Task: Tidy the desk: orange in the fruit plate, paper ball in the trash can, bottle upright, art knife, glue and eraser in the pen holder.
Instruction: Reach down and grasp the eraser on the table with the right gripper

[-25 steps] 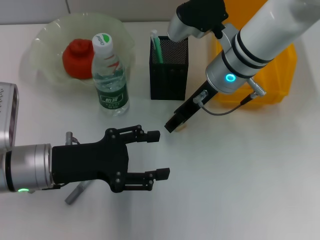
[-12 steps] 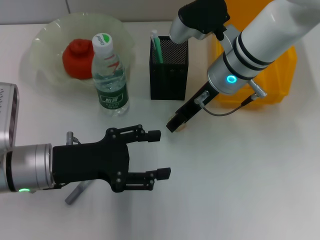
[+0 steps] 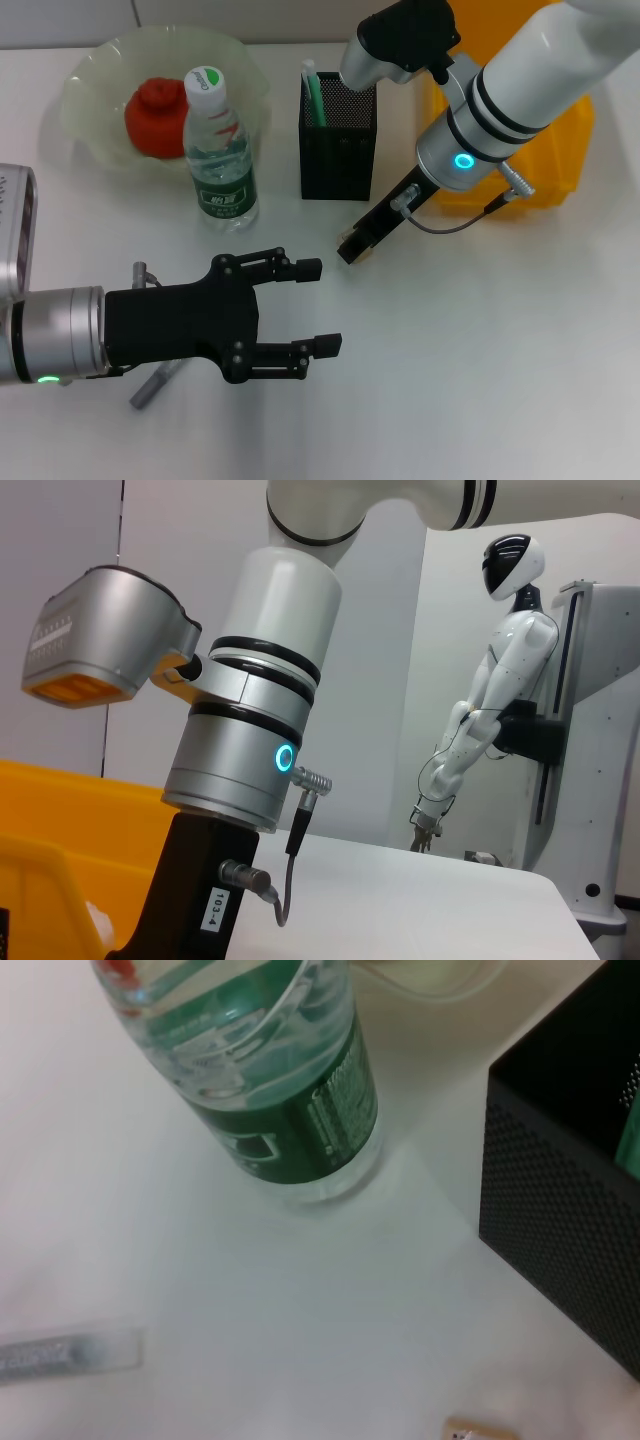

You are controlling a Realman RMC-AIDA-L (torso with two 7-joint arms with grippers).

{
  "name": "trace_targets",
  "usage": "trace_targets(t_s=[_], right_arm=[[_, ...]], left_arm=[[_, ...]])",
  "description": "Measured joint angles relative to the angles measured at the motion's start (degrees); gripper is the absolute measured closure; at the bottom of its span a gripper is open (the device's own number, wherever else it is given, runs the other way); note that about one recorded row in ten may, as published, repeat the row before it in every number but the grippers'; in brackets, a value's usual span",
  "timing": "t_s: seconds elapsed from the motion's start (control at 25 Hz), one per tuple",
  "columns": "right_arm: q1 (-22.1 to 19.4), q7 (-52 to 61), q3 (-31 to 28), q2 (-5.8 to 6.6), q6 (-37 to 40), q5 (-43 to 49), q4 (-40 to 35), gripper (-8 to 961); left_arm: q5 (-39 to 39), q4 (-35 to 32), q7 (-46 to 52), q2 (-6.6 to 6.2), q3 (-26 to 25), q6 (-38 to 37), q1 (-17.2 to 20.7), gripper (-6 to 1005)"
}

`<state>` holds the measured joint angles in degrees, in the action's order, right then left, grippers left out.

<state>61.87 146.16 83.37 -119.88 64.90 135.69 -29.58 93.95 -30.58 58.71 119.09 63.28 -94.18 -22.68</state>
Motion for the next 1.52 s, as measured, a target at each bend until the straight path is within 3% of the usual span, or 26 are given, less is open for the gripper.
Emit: trace_targets(t_s=[0.32, 0.68, 1.52], right_arm=[[-0.01, 0.00, 0.52, 0.00, -0.05, -0.04, -0.01, 415], [-0.02, 0.05, 5.26, 0.00, -1.23, -2.97, 0.05, 425], [-0.26, 0.35, 5.31, 0.00, -1.43, -3.07, 0.34, 448]], left_arm=[[0.00, 0.05, 0.00, 0.00, 0.00, 0.22, 0.00, 199], [0.01, 0.09, 0.00, 0.00, 0.00, 0.21, 0.03, 199], [0.01, 0.08, 0.00, 0.00, 0.00, 0.03, 0.04, 199]])
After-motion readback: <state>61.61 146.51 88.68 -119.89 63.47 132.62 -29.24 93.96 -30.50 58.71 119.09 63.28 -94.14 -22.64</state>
